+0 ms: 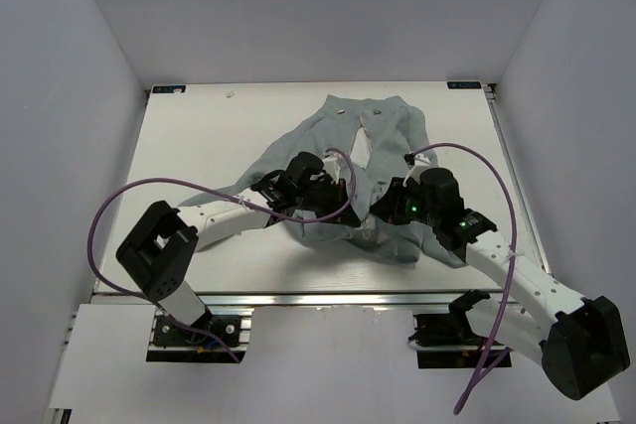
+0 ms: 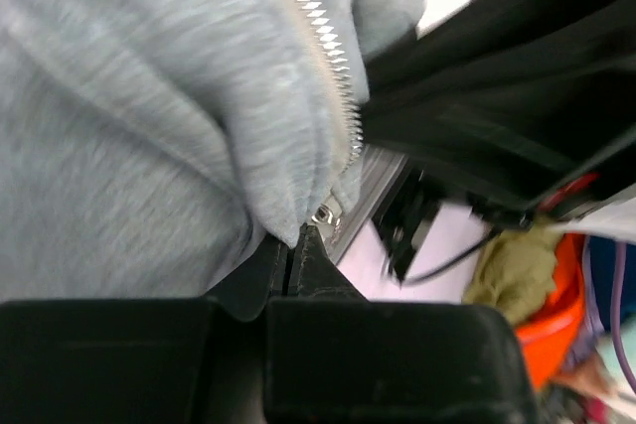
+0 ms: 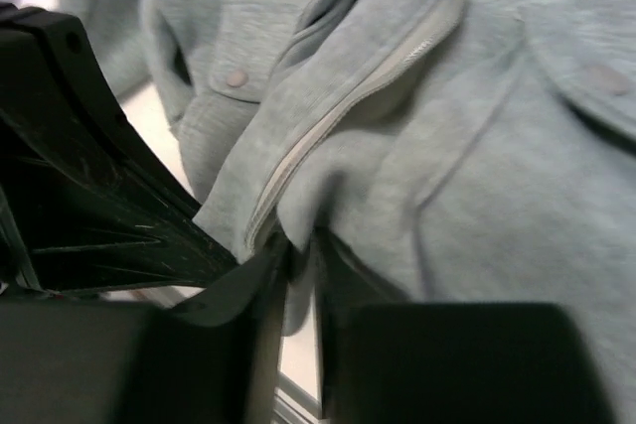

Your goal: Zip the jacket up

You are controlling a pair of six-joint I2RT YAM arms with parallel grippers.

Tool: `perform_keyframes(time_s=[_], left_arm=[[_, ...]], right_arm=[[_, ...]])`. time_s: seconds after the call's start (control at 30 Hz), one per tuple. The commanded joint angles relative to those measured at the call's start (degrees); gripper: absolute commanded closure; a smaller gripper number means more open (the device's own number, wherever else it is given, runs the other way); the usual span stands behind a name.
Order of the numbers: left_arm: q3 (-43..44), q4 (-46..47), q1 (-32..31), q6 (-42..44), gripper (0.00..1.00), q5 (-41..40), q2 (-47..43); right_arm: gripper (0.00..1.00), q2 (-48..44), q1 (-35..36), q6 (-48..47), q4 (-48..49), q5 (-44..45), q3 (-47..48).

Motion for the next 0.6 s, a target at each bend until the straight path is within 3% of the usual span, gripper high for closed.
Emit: perform_keyframes(time_s=[0.0,0.13,0.43,0.57], left_arm=[[-1.5,-7.9,1.2,0.1,1.0,6.3,1.7],[-1.1,-6.4,1.5,-0.9,1.0,8.3,3.3],[-1.7,-6.9,1.6,-2.2,1.0,6.3,1.8],[-1.7,-8.3,1.6,-2.7,1.0,4.6,0.7]], right_arm=[[0.76,-1.0,-1.6,-4.4,-2.5,4.6,2.9],[0.62,-1.2,-1.6,-7.2,-8.9,2.9,3.9],[0.51,-5.1,0.1,-9.7,-16.4,2.1,4.8],[0.45,-6.7,9.4,-10.7,-19.4,9.5,7.5]])
